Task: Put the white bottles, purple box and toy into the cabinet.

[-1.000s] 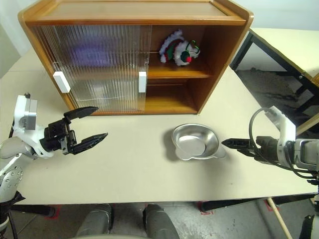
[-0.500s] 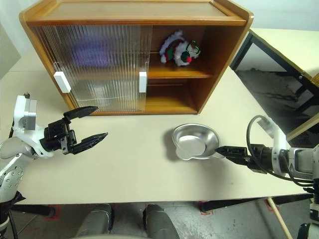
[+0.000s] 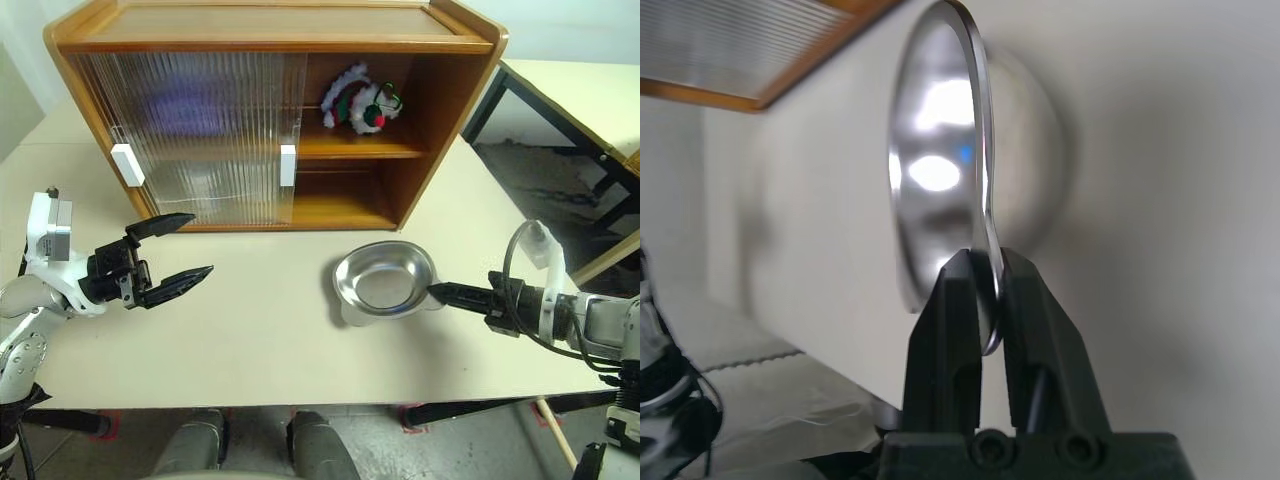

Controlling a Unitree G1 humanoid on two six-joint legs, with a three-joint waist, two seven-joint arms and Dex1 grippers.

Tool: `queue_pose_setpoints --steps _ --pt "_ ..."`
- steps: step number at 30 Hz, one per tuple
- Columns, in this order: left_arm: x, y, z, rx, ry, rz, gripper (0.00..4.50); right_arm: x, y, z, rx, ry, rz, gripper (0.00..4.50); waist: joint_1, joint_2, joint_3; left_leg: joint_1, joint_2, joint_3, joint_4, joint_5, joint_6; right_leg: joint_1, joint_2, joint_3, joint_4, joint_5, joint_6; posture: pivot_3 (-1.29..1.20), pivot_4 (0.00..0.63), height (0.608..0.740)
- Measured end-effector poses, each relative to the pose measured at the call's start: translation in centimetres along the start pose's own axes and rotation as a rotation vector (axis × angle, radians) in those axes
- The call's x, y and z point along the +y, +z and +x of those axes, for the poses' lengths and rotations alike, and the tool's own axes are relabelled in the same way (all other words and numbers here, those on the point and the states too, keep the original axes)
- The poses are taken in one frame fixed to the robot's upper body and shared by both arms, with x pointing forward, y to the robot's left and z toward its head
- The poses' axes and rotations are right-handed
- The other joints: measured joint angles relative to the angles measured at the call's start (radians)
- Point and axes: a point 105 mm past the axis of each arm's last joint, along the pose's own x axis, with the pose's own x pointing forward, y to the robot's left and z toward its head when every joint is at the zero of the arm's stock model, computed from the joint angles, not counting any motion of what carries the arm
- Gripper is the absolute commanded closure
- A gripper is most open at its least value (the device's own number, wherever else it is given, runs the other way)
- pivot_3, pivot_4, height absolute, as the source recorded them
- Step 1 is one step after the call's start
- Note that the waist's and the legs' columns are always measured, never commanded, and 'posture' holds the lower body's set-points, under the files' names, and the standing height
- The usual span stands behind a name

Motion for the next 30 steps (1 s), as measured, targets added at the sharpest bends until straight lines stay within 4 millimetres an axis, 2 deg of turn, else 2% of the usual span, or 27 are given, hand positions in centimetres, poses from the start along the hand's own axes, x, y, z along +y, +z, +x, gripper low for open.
queue_pose_setpoints --steps 3,8,10,12,16,23,27,30 --pt "0.1 -0.1 -0.1 -0.001 -0.001 0.000 0.00 0.2 0.5 -0.1 -0.021 0.023 0.022 4.50 0.002 0.000 0.000 -0.001 0.000 -0.003 0.000 0.001 0.001 0.000 -0.002 0.002 0.000 0.000 0.000 -0.02 0.089 0.740" --pt "0.1 -0.1 -0.1 -0.006 -0.003 0.005 0.00 0.9 2.9 -0.4 -0.135 0.089 0.055 4.50 -0.001 0.001 0.000 -0.002 0.000 -0.005 -0.001 0.001 0.001 -0.003 -0.002 0.004 0.000 0.001 -0.001 -0.01 0.088 0.740" --pt "0.1 0.0 -0.1 -0.010 -0.003 0.009 0.00 1.3 3.1 0.2 -0.161 0.136 0.078 4.50 -0.003 0.001 0.000 -0.002 0.001 -0.004 -0.002 0.000 0.000 -0.004 -0.002 0.003 0.000 0.004 -0.010 -0.01 0.088 0.740" --pt "0.1 0.0 -0.1 -0.011 -0.003 0.010 0.00 1.5 2.9 1.3 -0.164 0.186 0.110 4.50 -0.004 0.001 0.000 -0.002 0.002 -0.003 -0.004 0.000 0.000 -0.005 0.001 0.001 0.001 0.004 -0.012 -0.01 0.087 0.740" --pt "0.1 0.0 -0.1 -0.011 -0.003 0.013 0.00 2.7 2.9 2.8 -0.183 0.305 0.153 4.50 -0.004 0.003 -0.001 -0.002 0.001 -0.002 -0.003 0.000 0.001 -0.004 0.003 0.001 0.002 0.004 -0.005 -0.01 0.087 0.740" --pt "0.1 0.0 -0.1 -0.012 -0.001 0.017 0.00 3.9 3.6 4.3 -0.266 0.412 0.214 4.50 -0.002 0.003 -0.001 -0.001 0.001 -0.006 -0.001 -0.001 0.003 -0.002 0.000 0.001 0.002 0.002 -0.006 -0.02 0.085 0.740" --pt "0.2 -0.2 -0.2 0.000 0.004 0.019 0.00 4.2 4.6 4.6 -0.335 0.413 0.241 4.50 -0.005 0.003 -0.001 -0.001 0.001 -0.009 -0.001 -0.001 0.003 -0.003 -0.001 0.001 0.002 0.003 -0.007 -0.03 0.080 0.740" --pt "0.3 -0.2 -0.2 0.003 0.004 0.024 0.00 4.3 4.3 5.5 -0.335 0.391 0.249 4.50 -0.008 0.003 -0.001 -0.001 0.001 -0.009 -0.002 -0.001 0.003 -0.004 -0.001 0.001 0.002 0.003 -0.008 -0.03 0.079 0.740"
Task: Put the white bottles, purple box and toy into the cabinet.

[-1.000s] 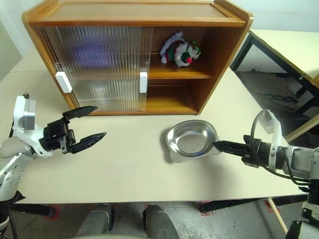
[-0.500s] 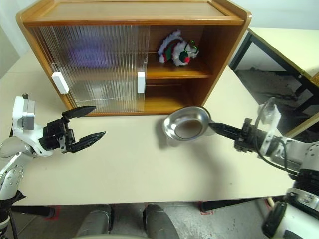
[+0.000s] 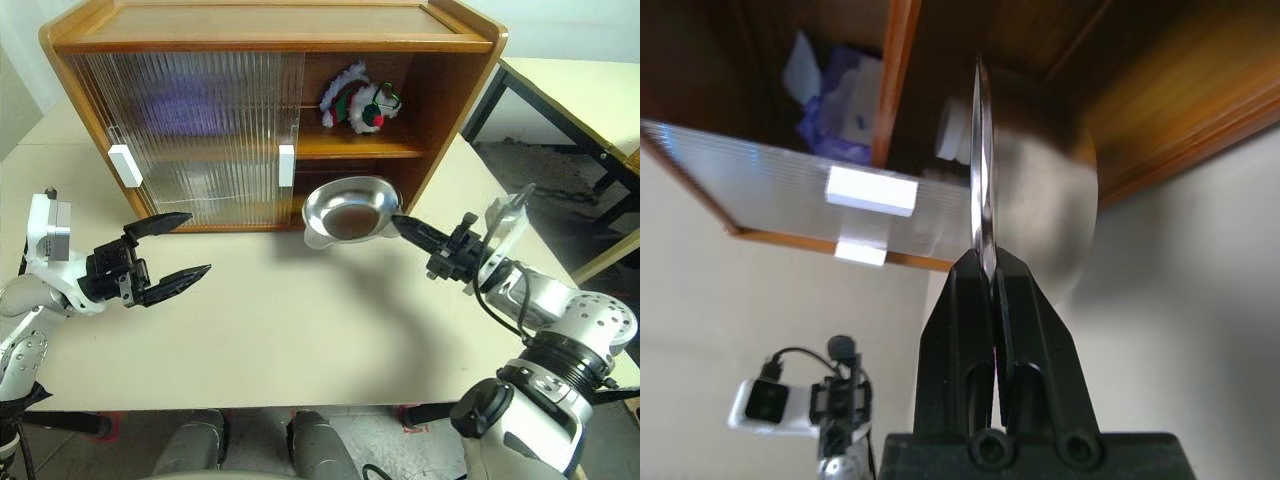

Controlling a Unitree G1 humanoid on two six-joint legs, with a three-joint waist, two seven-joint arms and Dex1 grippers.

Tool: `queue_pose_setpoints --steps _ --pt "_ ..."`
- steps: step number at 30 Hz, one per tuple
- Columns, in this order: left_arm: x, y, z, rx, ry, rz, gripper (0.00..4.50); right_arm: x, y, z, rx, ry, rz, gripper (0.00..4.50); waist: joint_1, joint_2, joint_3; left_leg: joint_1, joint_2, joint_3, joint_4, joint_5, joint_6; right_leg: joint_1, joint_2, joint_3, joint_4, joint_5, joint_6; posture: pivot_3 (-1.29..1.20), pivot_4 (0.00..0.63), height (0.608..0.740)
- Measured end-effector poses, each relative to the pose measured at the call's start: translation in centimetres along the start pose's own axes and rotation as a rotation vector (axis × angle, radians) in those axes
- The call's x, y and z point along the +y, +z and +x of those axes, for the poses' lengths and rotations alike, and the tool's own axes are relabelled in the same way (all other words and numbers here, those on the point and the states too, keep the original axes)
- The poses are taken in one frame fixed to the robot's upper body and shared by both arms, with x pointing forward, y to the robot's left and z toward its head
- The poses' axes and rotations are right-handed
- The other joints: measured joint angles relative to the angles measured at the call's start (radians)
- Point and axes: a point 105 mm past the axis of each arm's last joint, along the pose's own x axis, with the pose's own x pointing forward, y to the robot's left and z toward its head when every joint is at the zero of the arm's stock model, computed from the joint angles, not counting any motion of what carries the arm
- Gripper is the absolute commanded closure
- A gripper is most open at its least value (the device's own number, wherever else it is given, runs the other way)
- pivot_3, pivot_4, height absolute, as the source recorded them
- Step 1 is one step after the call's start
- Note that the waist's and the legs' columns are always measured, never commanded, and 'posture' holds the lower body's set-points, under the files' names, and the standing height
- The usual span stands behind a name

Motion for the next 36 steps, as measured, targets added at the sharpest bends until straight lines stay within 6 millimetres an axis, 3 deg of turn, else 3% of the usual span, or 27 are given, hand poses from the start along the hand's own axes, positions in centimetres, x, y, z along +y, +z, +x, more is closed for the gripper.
queue_pose_setpoints --steps 9,19,26,36 --pt "0.1 0.2 0.3 -0.004 -0.019 0.008 0.00 -1.8 -0.3 1.9 -0.113 -0.058 0.080 4.50 -0.007 0.001 -0.001 -0.001 0.002 0.000 -0.001 -0.001 0.002 -0.002 -0.001 0.000 0.000 0.003 0.001 -0.04 0.076 0.740" --pt "0.0 0.1 0.3 0.004 -0.024 0.003 0.00 -1.5 0.7 3.4 -0.277 -0.013 0.152 4.50 -0.016 0.002 -0.001 -0.001 0.002 0.000 -0.001 -0.002 0.003 -0.003 0.000 0.000 0.000 0.004 0.003 -0.04 0.077 0.740" --pt "0.0 0.1 0.3 0.005 -0.025 0.001 0.00 -1.4 -0.1 5.4 -0.315 -0.027 0.187 4.50 -0.023 0.002 -0.001 -0.001 0.004 -0.002 -0.001 -0.002 0.003 -0.004 -0.001 0.000 0.000 0.004 0.003 -0.03 0.081 0.740" --pt "0.1 0.2 0.4 0.005 -0.018 0.002 0.00 -1.8 0.4 7.2 -0.458 -0.063 0.214 4.50 -0.025 0.003 -0.001 -0.003 0.009 -0.003 -0.001 -0.002 0.003 -0.006 -0.001 0.000 0.000 0.005 0.002 -0.02 0.089 0.740"
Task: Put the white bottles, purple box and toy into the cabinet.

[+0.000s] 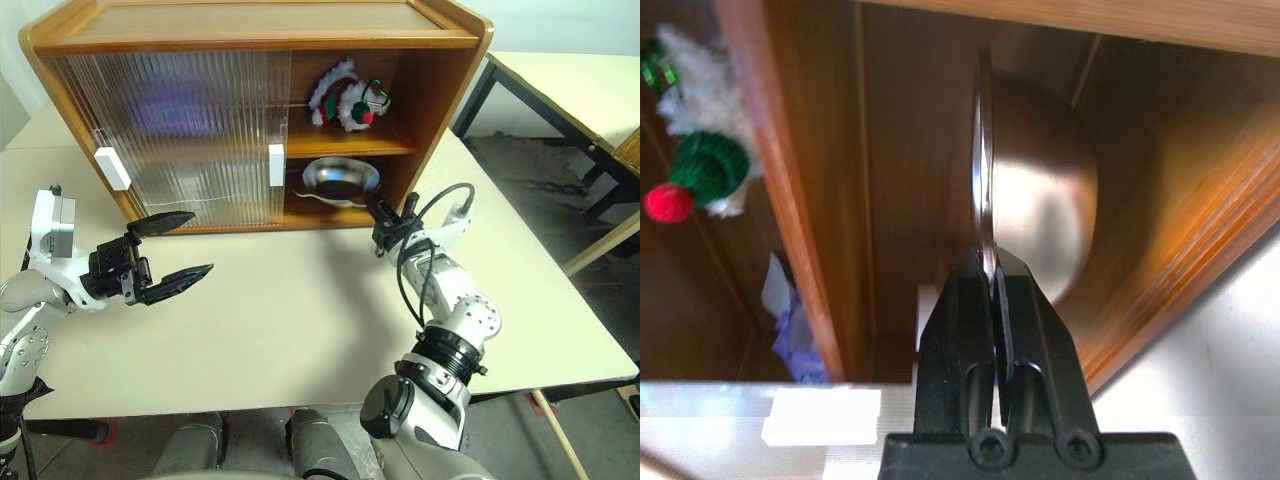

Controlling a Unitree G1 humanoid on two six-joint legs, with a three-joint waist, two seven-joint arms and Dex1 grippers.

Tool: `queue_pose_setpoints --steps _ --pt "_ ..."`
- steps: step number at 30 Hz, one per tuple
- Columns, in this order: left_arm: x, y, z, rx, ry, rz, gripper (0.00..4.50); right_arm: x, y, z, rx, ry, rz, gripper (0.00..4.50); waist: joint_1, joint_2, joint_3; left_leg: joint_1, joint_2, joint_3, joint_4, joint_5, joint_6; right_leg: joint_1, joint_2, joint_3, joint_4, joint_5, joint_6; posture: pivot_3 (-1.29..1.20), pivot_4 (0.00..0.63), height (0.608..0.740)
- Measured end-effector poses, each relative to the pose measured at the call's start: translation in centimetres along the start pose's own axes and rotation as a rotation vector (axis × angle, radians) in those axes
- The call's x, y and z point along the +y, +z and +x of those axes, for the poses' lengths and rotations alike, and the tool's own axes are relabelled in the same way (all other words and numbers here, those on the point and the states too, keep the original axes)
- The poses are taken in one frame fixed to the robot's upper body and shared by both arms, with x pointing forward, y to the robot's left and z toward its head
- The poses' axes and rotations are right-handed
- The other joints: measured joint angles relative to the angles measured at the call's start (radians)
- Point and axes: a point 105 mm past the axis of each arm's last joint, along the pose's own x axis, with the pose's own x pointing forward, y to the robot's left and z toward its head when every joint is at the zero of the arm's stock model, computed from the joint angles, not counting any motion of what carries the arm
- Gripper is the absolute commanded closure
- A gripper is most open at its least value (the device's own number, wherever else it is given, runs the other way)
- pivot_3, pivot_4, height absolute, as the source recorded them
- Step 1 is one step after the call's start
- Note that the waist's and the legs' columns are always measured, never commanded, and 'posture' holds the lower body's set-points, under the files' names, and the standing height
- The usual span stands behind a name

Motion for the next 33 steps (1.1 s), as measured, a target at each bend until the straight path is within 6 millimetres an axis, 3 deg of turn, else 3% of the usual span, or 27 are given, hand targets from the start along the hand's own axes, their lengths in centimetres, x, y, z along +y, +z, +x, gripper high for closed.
queue_pose_setpoints --steps 12,33 --pt "-0.1 0.2 0.1 -0.004 0.009 0.003 0.00 -1.7 -0.4 1.4 -0.083 -0.077 -0.012 4.50 0.000 0.000 0.000 -0.003 0.001 -0.002 0.000 0.000 0.000 -0.002 0.000 0.001 0.000 0.001 -0.001 -0.02 0.096 0.740" --pt "-0.2 0.1 0.2 -0.001 0.010 -0.001 0.00 -1.5 -1.2 3.9 -0.098 -0.091 -0.028 4.50 0.001 0.000 0.000 -0.003 0.003 -0.002 -0.001 -0.001 -0.001 -0.003 0.000 0.001 0.000 0.001 -0.007 0.00 0.091 0.740"
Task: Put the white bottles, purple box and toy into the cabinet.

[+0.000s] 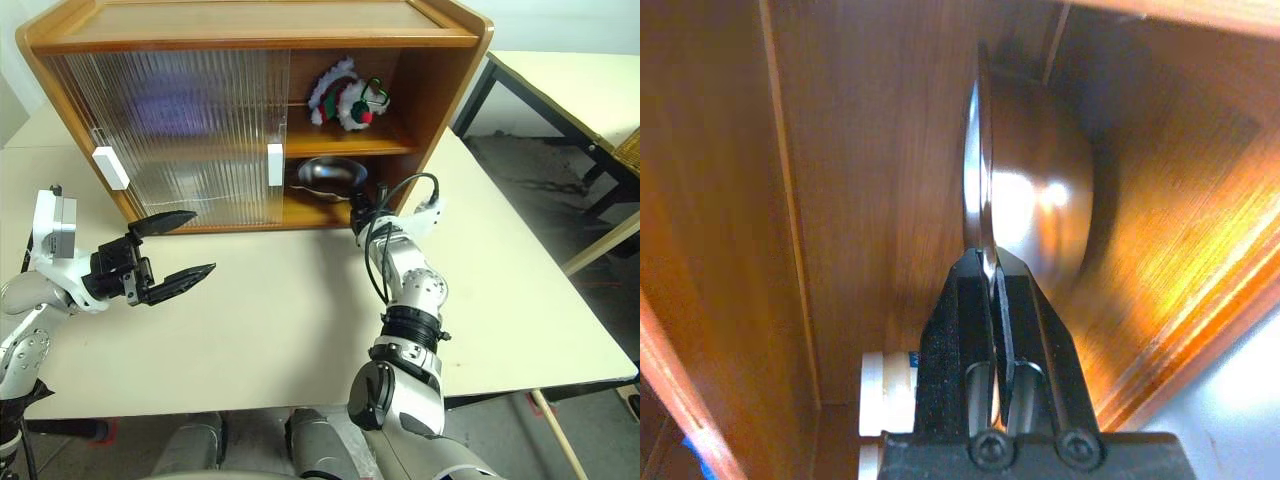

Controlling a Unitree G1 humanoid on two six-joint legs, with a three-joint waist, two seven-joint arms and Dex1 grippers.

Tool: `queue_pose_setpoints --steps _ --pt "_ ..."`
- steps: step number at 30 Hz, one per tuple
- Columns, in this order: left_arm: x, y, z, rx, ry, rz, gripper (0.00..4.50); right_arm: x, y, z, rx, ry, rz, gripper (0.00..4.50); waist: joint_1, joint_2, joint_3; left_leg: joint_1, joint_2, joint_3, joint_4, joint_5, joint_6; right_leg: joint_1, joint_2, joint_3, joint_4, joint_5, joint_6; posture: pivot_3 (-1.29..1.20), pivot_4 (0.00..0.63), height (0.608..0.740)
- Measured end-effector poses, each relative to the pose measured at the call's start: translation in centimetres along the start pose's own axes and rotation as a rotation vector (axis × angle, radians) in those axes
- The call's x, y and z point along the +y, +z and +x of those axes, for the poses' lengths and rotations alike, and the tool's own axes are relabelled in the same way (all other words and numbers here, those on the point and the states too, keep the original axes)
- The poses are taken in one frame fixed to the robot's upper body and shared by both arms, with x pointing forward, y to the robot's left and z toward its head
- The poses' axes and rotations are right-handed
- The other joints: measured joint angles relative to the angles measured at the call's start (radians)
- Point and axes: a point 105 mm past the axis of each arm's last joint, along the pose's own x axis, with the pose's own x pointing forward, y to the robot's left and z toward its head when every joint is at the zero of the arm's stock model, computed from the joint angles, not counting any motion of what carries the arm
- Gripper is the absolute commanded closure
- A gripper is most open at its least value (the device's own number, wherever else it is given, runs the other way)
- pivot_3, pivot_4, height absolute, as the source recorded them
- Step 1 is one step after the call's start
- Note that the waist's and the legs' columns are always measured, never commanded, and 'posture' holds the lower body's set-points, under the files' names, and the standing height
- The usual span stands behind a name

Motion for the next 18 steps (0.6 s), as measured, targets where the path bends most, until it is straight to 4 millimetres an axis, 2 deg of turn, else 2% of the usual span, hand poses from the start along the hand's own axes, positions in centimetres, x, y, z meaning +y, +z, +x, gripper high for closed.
queue_pose_setpoints --steps 1,2,5,13,14,18 --pt "0.0 0.0 0.0 0.000 0.000 0.000 0.00 0.0 0.0 0.1 0.000 -0.001 -0.004 4.50 0.000 0.000 0.000 0.000 0.000 0.000 0.000 0.000 0.000 0.000 0.000 0.000 0.000 0.000 0.000 -0.01 0.089 0.740" --pt "0.0 0.0 0.0 0.000 0.000 0.000 0.00 0.0 0.0 0.2 0.000 -0.002 -0.008 4.01 0.000 0.000 0.000 0.000 0.000 0.000 0.000 0.000 0.000 0.000 0.000 0.000 0.000 0.000 0.001 0.00 0.089 0.740" --pt "0.0 0.0 0.0 0.000 0.000 0.001 0.00 -0.5 -0.3 0.4 0.008 -0.029 -0.022 3.12 0.000 0.000 0.000 0.000 0.001 0.000 0.000 0.000 0.000 -0.001 0.000 0.000 0.000 0.001 0.001 -0.01 0.086 0.740" --pt "0.0 0.0 0.0 0.001 -0.001 0.002 0.00 -0.7 -0.4 0.3 0.004 -0.034 -0.051 0.23 0.000 0.000 0.000 -0.001 0.001 0.000 -0.001 0.000 0.000 -0.001 0.000 -0.001 0.000 0.001 0.002 0.00 0.080 0.740" --pt "0.0 0.0 0.0 0.002 -0.001 0.002 0.00 -0.5 -0.4 0.2 -0.001 -0.025 -0.057 0.04 0.000 0.000 0.000 -0.001 0.001 0.000 -0.001 0.000 0.000 -0.001 0.000 -0.001 0.000 0.001 0.002 -0.01 0.079 0.740" --pt "0.0 0.0 0.0 0.002 -0.002 0.004 0.00 -0.6 0.3 -0.6 -0.046 -0.023 -0.096 0.04 0.001 0.000 0.000 -0.001 0.001 0.000 -0.001 0.000 0.000 -0.001 0.001 -0.002 0.000 0.001 0.002 0.00 0.080 0.740"
